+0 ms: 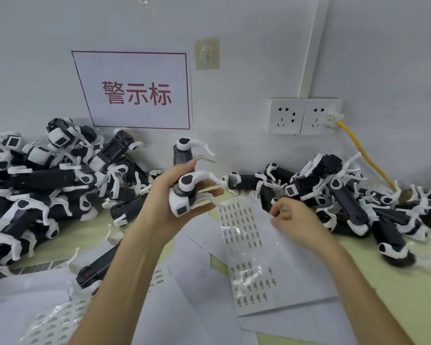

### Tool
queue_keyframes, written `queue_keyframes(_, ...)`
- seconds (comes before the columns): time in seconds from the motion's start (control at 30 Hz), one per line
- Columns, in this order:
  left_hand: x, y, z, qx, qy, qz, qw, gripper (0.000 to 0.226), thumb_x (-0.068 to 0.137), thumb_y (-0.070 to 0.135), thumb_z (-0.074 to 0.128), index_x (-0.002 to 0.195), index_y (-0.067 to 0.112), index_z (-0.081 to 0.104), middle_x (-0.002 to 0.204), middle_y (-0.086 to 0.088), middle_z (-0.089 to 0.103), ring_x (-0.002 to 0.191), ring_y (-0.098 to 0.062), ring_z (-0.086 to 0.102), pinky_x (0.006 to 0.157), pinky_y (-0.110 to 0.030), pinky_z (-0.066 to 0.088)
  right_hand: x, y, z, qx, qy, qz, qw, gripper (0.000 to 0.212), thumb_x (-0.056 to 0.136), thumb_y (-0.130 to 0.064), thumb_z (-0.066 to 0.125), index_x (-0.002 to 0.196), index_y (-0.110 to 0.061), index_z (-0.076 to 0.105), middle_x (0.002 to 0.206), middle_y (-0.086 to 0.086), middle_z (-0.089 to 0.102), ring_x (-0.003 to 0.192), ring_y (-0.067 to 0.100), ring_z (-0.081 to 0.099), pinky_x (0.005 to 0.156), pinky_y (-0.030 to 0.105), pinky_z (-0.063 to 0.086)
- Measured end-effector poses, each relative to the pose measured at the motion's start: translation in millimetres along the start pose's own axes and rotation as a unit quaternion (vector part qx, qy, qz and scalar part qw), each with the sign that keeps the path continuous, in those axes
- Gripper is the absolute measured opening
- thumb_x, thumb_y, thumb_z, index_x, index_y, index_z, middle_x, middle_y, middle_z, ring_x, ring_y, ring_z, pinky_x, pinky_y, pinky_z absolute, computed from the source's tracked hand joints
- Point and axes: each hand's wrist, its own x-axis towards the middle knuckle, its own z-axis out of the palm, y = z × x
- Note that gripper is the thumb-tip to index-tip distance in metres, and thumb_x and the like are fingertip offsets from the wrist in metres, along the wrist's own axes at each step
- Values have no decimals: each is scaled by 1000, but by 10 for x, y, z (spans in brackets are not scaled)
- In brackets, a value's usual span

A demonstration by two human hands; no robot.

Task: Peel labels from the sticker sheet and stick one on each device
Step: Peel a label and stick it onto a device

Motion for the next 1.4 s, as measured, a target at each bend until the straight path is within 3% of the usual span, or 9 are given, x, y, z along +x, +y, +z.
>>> queue_keyframes(0.13,28,-68,-49,98,3,-7,995,37,72,37,78,90,6,75,126,-20,70,122,-36,64,118,-57,35,-63,-201,-273,113,124,-89,982,16,92,-8,66,88,-24,63,70,0,74,61,11,56,60,27,41)
queue_keyframes(0.3,32,-159,10,139,-107,-56,983,28,75,40,75,88,16,80,95,-4,75,88,-19,71,102,-42,51,-157,-325,-439,169,211,-152,951,18,93,-10,68,88,-26,61,71,-5,74,67,14,64,63,26,46)
queue_keyframes(0.47,-13,-190,127,255,-154,-53,953,35,74,41,76,102,22,80,107,-3,71,102,-18,67,96,-34,48,-130,-327,-381,145,233,-147,950,17,93,-7,68,92,-23,62,74,-11,72,72,9,66,65,20,46)
queue_keyframes(0.57,-40,-208,187,262,-162,-63,949,39,75,39,75,110,24,80,116,0,75,108,-15,70,89,-24,53,-127,-336,-363,138,229,-157,951,20,92,-7,68,91,-27,62,80,-11,72,70,-5,62,61,8,42)
queue_keyframes(0.67,-31,-245,218,247,-152,-61,955,40,76,39,75,112,22,80,114,4,75,102,-10,71,79,-17,53,-169,-377,-324,103,246,-177,947,21,89,-8,71,97,-27,65,99,-11,70,90,-1,62,71,13,43)
queue_keyframes(0.8,46,-290,235,199,-86,-13,976,42,77,37,77,114,18,79,122,-10,73,113,-22,70,95,-29,54,-239,-502,-250,50,217,-257,940,18,84,-13,78,96,-26,73,101,-13,69,96,6,61,81,11,39)
queue_keyframes(0.97,42,-307,293,149,-61,34,986,16,84,31,71,92,24,83,89,-1,73,83,-11,70,71,-19,53,-264,-566,-86,87,124,-245,957,22,83,-15,80,100,-28,77,103,-17,70,95,3,63,76,5,38)
queue_keyframes(1.17,16,-308,374,122,-49,41,990,54,79,36,76,120,1,70,116,-27,69,103,-24,69,92,-34,52,-281,-581,-37,107,154,-268,945,27,81,0,81,100,-18,81,99,-10,72,94,5,65,79,27,51)
queue_keyframes(1.4,16,-292,369,92,-28,21,995,56,71,40,81,117,10,76,124,-16,72,116,-27,69,104,-38,51,-277,-563,70,144,203,-280,927,18,83,-4,81,98,-15,82,91,-9,75,87,9,71,77,40,59)
